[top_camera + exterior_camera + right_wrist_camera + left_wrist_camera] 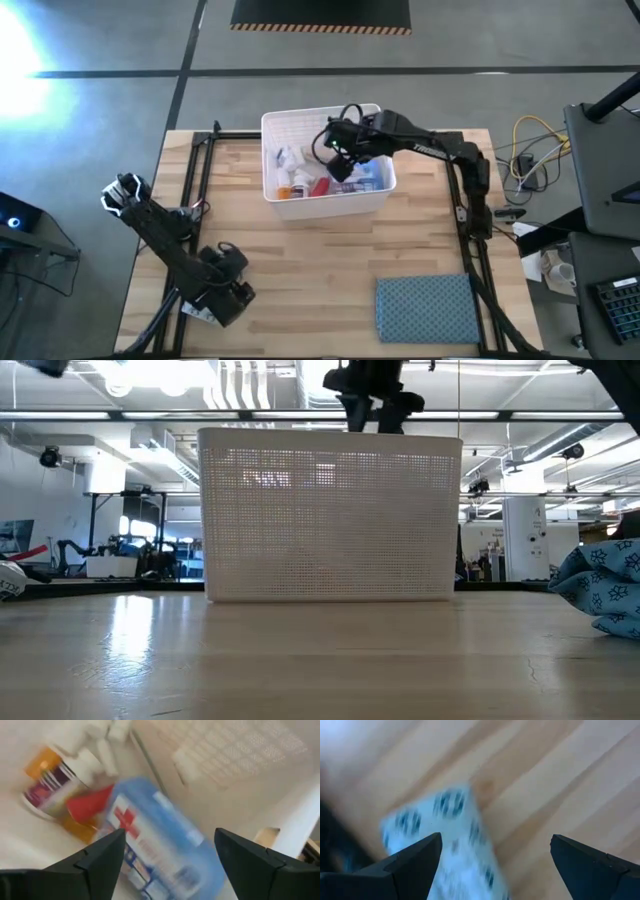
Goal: Pick & place medical supplies in basket/bin
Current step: Put the mailer bag into the white bin
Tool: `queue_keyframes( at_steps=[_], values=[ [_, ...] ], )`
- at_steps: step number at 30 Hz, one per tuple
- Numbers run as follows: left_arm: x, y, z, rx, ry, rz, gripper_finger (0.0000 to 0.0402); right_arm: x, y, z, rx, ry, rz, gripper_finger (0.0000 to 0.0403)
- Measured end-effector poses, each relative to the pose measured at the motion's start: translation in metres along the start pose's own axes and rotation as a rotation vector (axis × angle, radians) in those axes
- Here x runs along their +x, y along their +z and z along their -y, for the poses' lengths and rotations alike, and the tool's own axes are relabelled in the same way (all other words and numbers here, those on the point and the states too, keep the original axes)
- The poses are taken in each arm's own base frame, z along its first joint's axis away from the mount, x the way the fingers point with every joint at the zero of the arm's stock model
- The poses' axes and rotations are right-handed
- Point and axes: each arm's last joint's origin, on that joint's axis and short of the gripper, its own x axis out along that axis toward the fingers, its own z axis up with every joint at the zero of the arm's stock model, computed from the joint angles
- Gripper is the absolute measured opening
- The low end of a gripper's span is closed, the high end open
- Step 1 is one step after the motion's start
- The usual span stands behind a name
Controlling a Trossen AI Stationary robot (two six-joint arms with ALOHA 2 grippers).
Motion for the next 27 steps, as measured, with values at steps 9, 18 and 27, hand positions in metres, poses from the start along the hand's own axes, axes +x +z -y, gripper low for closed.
queue_keyframes(
  at_steps=[9, 18, 27],
  values=[
    [0.026, -0.029, -0.005, -0.244, 0.092, -0.369, 0.0349, 0.017, -0.015, 0.003, -0.119, -0.052, -0.073, 0.0308],
    [0.054, -0.031, -0.005, -0.358, 0.143, -0.388, 0.0349, 0.018, -0.019, 0.005, -0.144, -0.034, -0.023, 0.0301],
    [0.068, -0.036, -0.004, -0.306, 0.377, -0.471, 0.0297, 0.02, -0.016, 0.004, -0.185, -0.017, 0.008, 0.0301]
  ],
)
